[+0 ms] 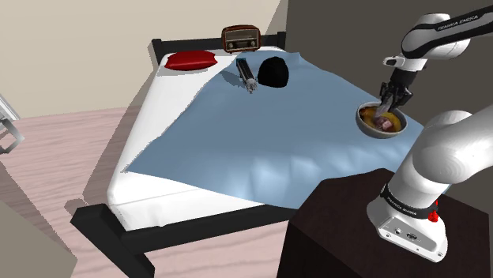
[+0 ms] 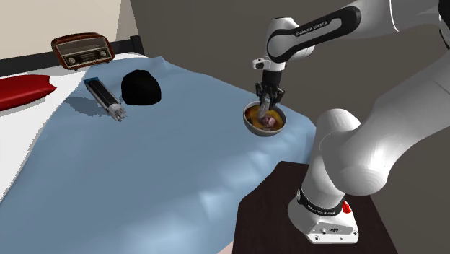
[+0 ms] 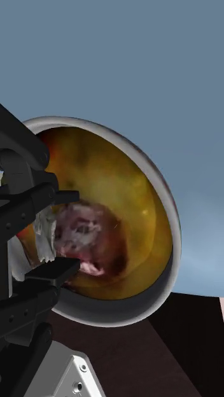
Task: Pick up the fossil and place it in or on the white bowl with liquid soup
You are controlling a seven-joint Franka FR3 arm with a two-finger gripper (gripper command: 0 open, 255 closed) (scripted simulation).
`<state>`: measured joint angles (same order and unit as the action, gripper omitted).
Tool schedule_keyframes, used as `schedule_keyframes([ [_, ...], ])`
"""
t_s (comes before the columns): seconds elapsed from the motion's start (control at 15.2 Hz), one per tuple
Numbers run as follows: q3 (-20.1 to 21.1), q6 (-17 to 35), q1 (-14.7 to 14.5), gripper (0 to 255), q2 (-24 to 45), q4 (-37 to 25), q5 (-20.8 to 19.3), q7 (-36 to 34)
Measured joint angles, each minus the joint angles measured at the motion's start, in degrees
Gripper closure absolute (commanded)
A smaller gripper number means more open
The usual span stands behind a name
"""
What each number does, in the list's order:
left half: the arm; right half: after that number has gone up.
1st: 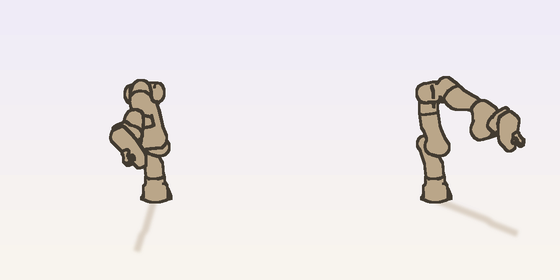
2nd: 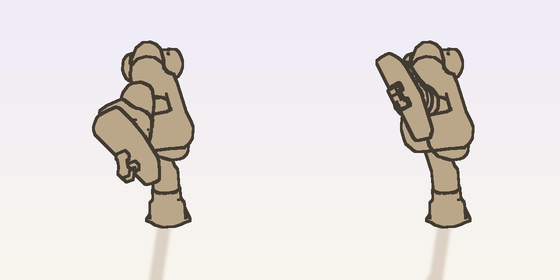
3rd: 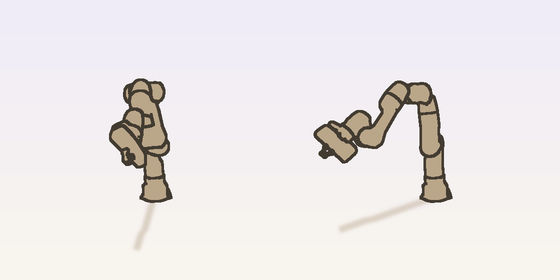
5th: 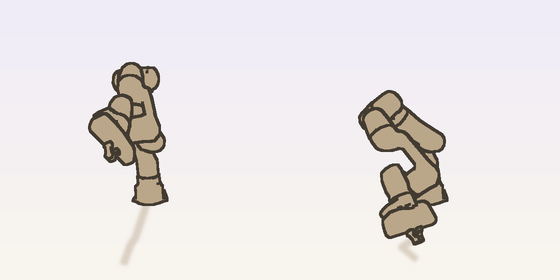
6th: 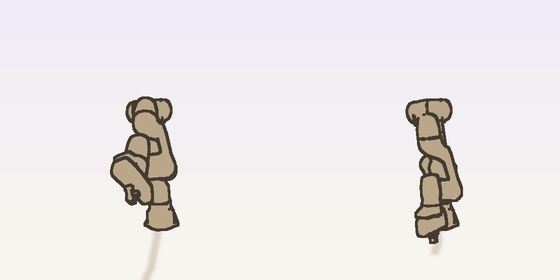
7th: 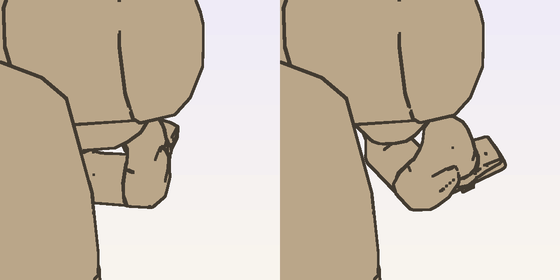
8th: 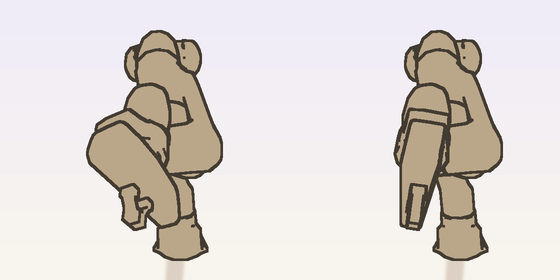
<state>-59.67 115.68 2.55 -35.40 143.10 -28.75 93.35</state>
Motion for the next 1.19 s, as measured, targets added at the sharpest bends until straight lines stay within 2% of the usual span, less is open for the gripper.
schedule_keyframes([
  [0.53,-1.07,1.71,-0.38,255,0.65,0.96,-0.32,0.03],
  [0.59,-1.07,1.71,-0.38,0,0.65,0.96,-0.32,0.03],
  [0.99,-1.07,1.71,-0.38,0,0.65,0.96,-0.32,0.03],
  [1.19,1.99,-2.85,0.64,0,-1.17,-1.63,0.60,-0.12],
])
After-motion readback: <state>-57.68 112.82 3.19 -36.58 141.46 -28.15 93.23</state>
